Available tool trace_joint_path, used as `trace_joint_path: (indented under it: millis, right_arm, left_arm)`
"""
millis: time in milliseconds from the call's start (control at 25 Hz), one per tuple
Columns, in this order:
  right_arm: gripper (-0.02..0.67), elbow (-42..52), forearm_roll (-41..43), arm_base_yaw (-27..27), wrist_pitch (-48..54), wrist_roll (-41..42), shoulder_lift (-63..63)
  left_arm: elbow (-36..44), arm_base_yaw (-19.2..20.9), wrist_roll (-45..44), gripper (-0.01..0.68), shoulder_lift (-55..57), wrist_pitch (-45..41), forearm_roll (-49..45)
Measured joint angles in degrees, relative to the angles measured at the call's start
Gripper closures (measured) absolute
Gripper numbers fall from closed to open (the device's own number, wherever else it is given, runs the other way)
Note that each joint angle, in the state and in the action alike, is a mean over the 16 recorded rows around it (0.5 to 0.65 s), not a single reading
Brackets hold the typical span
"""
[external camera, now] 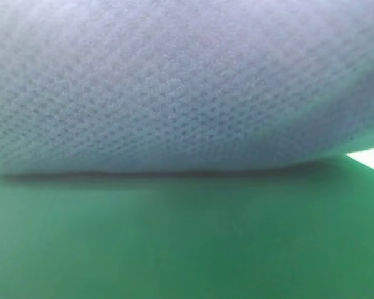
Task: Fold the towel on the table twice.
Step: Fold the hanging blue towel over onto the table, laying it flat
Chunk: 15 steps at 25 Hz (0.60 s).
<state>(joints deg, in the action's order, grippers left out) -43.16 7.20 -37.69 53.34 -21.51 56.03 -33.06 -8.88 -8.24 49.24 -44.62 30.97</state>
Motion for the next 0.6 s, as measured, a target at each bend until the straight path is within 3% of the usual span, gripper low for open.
trace_joint_path:
  millis: [320, 600]
  right_arm:
    - [0.649, -1.25, 6.39, 0.44, -6.19, -1.74, 7.81]
    - [0.649, -5.55, 8.68, 4.10, -10.45, -0.57, 15.58]
  left_arm:
    - [-3.01, 0.00, -2.60, 0.673, 10.07, 7.22, 0.86]
    - [-9.62, 0.00, -4.39, 0.673, 21.94, 11.89, 1.33]
